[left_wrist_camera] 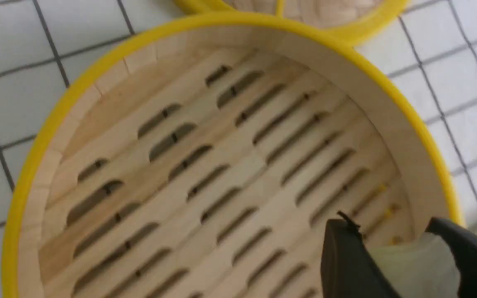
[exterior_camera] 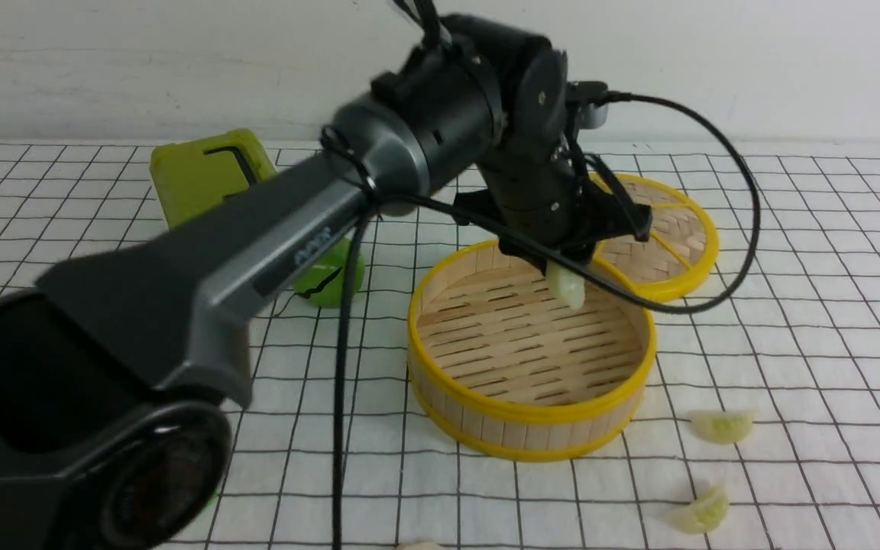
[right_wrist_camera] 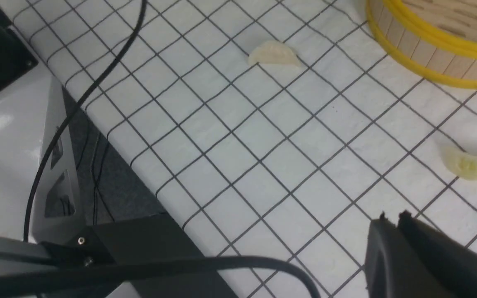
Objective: Put the dumplings into the steamer on the table with the white tablecloth.
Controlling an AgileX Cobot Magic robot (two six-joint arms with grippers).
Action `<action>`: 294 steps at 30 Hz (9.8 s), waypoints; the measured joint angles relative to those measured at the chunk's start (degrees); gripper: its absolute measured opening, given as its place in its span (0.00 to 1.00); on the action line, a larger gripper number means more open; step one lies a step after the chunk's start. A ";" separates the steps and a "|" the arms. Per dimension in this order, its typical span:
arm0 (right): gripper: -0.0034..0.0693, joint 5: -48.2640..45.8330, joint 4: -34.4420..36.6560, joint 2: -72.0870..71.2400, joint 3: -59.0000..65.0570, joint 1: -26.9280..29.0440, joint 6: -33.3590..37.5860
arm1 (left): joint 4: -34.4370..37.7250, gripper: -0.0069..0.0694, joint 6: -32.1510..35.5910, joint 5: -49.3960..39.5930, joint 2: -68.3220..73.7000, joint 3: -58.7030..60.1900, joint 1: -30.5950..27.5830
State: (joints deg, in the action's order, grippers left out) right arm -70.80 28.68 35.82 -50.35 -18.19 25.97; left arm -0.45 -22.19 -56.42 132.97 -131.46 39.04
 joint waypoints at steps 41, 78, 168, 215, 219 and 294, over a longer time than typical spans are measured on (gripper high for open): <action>0.15 -0.61 -4.41 -0.09 0.00 -0.05 0.00 | 8.31 0.79 29.41 -0.51 -40.39 61.64 -0.23; 0.18 0.71 -3.79 -0.09 0.00 -0.05 0.00 | 12.34 0.35 16.18 5.79 -22.87 31.01 -3.68; 0.32 22.10 -25.86 58.26 -18.00 -5.40 -38.16 | -3.26 0.07 9.28 -4.70 -89.47 86.20 -4.14; 0.71 23.25 -24.15 65.92 -20.94 6.17 14.24 | -0.20 0.08 9.28 -4.74 -89.53 86.20 -4.14; 0.71 25.12 -20.41 69.75 -20.94 5.67 24.66 | 0.45 0.08 9.28 -4.64 -89.53 86.20 -4.14; 0.55 30.34 -22.42 54.05 -30.57 -3.49 -25.97 | -4.18 0.14 5.23 -3.24 -120.12 92.76 -4.14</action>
State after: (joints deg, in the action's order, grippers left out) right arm -40.46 6.26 89.87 -80.92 -21.68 0.00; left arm -4.63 -16.96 -59.67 12.85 -38.70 34.90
